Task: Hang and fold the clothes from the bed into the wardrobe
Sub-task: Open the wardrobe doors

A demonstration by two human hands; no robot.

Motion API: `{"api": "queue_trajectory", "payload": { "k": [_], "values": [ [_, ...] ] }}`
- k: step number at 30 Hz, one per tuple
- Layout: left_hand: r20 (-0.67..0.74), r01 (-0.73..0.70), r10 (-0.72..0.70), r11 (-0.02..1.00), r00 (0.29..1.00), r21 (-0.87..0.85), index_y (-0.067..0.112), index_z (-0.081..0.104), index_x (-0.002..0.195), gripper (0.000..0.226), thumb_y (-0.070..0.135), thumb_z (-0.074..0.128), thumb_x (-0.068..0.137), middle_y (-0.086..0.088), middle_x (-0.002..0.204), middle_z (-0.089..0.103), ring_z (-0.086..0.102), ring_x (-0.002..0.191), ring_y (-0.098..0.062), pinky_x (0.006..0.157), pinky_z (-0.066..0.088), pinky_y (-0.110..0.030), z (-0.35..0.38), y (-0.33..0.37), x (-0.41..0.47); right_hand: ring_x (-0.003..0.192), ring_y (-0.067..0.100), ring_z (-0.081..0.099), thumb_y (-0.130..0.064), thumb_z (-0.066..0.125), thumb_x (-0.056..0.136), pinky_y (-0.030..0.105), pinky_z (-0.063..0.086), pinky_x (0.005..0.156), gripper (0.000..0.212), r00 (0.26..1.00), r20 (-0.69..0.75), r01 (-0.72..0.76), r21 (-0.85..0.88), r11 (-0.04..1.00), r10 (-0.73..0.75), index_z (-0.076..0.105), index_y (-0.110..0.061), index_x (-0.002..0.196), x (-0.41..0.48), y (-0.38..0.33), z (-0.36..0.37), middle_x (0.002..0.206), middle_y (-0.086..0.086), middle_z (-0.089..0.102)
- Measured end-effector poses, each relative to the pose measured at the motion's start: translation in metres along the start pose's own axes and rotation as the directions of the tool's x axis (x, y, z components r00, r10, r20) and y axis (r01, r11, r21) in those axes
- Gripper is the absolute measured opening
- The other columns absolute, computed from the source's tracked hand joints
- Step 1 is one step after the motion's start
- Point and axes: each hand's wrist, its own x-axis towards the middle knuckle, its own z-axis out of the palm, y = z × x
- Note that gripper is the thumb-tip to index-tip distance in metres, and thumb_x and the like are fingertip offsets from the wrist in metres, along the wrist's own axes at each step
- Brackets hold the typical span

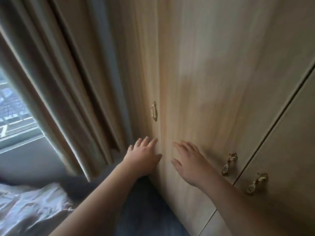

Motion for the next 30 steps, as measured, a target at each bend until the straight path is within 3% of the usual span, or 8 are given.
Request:
{"api": "queue_trajectory", "payload": {
  "k": [4, 8, 14, 19, 21, 23, 27, 30],
  "values": [
    [0.043, -0.232, 0.230, 0.972, 0.972, 0.027, 0.038, 0.002, 0.155, 0.072, 0.066, 0.031, 0.095, 0.000, 0.167, 0.011, 0.009, 0.153, -0.029, 0.120, 0.018, -0.054, 0.010, 0.023, 0.055, 0.150, 0.022, 0.013, -0.054, 0.037, 0.096, 0.042, 0.020, 0.121, 0.064, 0.986, -0.100, -0.140, -0.089, 0.986, 0.131, 0.021, -0.029, 0.153, -0.018, 0.004, 0.004, 0.163, -0.001, 0.021],
    [0.092, -0.506, 0.501, 0.862, 0.860, 0.036, 0.033, 0.007, 0.154, 0.069, 0.063, 0.031, 0.096, -0.001, 0.165, 0.017, 0.016, 0.151, -0.029, 0.117, 0.024, -0.053, 0.012, 0.044, 0.070, 0.148, 0.025, 0.018, -0.052, 0.042, 0.095, 0.041, 0.019, 0.121, 0.064, 0.917, -0.215, -0.366, -0.109, 0.924, 0.337, 0.028, -0.024, 0.151, -0.042, -0.007, 0.009, 0.161, 0.003, 0.025],
    [0.111, -0.753, 0.747, 0.658, 0.656, 0.019, 0.031, 0.013, 0.156, 0.068, 0.058, 0.036, 0.099, -0.001, 0.165, 0.015, 0.015, 0.151, -0.028, 0.118, 0.023, -0.052, 0.008, 0.070, 0.056, 0.137, 0.029, 0.036, -0.046, 0.047, 0.089, 0.042, 0.034, 0.112, 0.060, 0.684, -0.376, -0.672, 0.009, 0.741, 0.625, 0.040, -0.022, 0.144, -0.107, -0.033, 0.020, 0.146, 0.004, 0.044],
    [0.118, -0.871, 0.865, 0.491, 0.487, -0.005, 0.032, 0.009, 0.156, 0.067, 0.056, 0.034, 0.099, 0.001, 0.165, 0.013, 0.014, 0.152, -0.028, 0.118, 0.024, -0.052, 0.002, 0.096, 0.026, 0.137, 0.030, 0.036, -0.033, 0.055, 0.090, 0.041, 0.037, 0.110, 0.056, 0.451, -0.374, -0.847, 0.108, 0.520, 0.811, 0.042, -0.019, 0.143, -0.152, -0.020, 0.007, 0.146, 0.008, 0.045],
    [0.117, -0.889, 0.883, 0.458, 0.455, -0.001, 0.031, 0.007, 0.157, 0.069, 0.056, 0.035, 0.099, 0.002, 0.165, 0.012, 0.013, 0.152, -0.028, 0.118, 0.023, -0.052, -0.003, 0.105, 0.019, 0.132, 0.033, 0.043, -0.027, 0.057, 0.089, 0.042, 0.040, 0.107, 0.051, 0.361, -0.390, -0.868, 0.192, 0.459, 0.847, 0.047, -0.014, 0.137, -0.158, -0.008, -0.001, 0.140, 0.013, 0.051],
    [0.127, -0.879, 0.872, 0.476, 0.472, -0.002, 0.030, 0.005, 0.158, 0.070, 0.055, 0.036, 0.099, -0.001, 0.166, 0.009, 0.010, 0.153, -0.028, 0.120, 0.020, -0.052, -0.010, 0.111, 0.016, 0.122, 0.036, 0.053, -0.024, 0.057, 0.088, 0.043, 0.046, 0.099, 0.045, 0.290, -0.409, -0.856, 0.293, 0.425, 0.865, 0.051, -0.009, 0.131, -0.153, 0.001, -0.009, 0.130, 0.016, 0.057],
    [0.132, -0.867, 0.862, 0.498, 0.490, -0.029, 0.031, 0.004, 0.158, 0.071, 0.054, 0.037, 0.099, -0.002, 0.166, 0.012, 0.012, 0.152, -0.029, 0.120, 0.021, -0.051, -0.018, 0.106, 0.014, 0.105, 0.031, 0.064, -0.019, 0.061, 0.090, 0.038, 0.050, 0.091, 0.036, 0.264, -0.379, -0.700, 0.557, 0.447, 0.887, 0.055, -0.011, 0.125, -0.120, 0.009, -0.016, 0.114, 0.011, 0.066],
    [0.166, -0.862, 0.854, 0.506, 0.493, -0.042, 0.034, 0.006, 0.158, 0.070, 0.055, 0.037, 0.099, -0.002, 0.166, 0.016, 0.013, 0.152, -0.029, 0.120, 0.022, -0.050, -0.014, 0.086, 0.015, 0.099, 0.022, 0.064, -0.017, 0.062, 0.089, 0.027, 0.043, 0.080, 0.040, 0.188, -0.346, -0.616, 0.688, 0.385, 0.919, 0.052, -0.015, 0.128, -0.102, 0.006, -0.009, 0.110, 0.001, 0.065]
  ]
}}
